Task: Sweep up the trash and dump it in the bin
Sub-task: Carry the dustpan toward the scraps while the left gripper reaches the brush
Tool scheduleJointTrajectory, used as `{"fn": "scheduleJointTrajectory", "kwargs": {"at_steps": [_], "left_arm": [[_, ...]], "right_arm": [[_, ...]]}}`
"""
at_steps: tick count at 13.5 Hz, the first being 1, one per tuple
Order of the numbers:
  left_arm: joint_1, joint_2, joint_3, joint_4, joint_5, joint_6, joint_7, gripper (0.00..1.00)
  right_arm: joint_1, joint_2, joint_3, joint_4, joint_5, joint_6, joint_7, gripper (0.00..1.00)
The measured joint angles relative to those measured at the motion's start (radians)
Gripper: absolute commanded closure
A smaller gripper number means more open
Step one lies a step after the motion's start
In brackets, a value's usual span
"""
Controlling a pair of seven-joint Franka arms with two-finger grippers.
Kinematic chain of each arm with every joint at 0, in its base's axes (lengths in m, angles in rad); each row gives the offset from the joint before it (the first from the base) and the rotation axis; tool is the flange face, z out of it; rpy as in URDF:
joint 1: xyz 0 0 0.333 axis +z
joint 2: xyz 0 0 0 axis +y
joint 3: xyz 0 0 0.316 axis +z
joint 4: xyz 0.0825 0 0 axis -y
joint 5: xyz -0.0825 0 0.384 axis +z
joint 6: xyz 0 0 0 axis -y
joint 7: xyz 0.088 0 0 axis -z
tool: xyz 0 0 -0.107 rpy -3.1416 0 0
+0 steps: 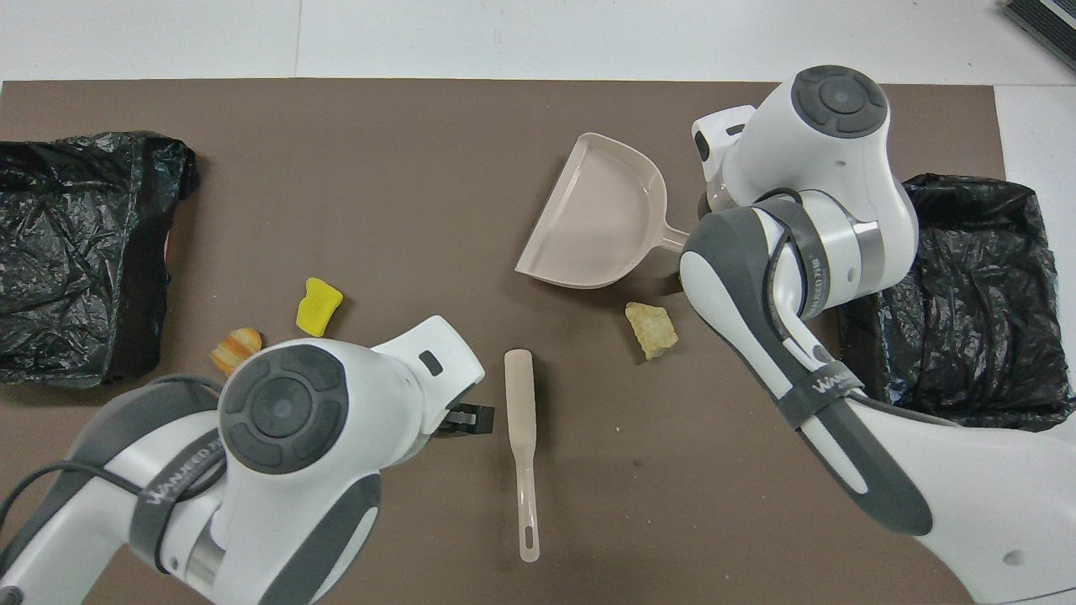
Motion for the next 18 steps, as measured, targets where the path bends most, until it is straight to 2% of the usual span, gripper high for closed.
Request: {"fn": "scheduleJointTrajectory", "kwargs": {"at_steps": [4,8,12,13,14,18], "left_arm": [[-0.109,0.043,0.000,-0.132,0.000,0.188,-0.122,0.00],[-0.174,0.086,0.001,-0.150,0.000,0.212,-0.155,0.00],[-0.230,0.096,0.000,-0.169,0.000,0.260,-0.223,0.00],[-0.240,0.098,0.000,-0.173,0.000,0.261,-0.231,0.07],[-0.246,0.100,0.000,-0.176,0.000,0.263,-0.243,0.08],[-0.251,0.109,0.002,-0.184,0.000,0.263,-0.257,0.25]], "right_arm": [[-0.069,-0.050,0.000,-0.026,-0.002,-0.096,-0.352,1.00],[-0.043,-0.106,0.011,-0.116,-0.037,-0.074,-0.401,1.00],[-0.017,-0.141,0.010,-0.183,-0.072,-0.062,-0.401,1.00],[-0.022,-0.146,0.009,-0.194,-0.074,-0.062,-0.401,1.00],[-0.029,-0.150,0.007,-0.200,-0.074,-0.062,-0.401,1.00],[-0.036,-0.158,0.007,-0.212,-0.074,-0.058,-0.401,1.00]]}}
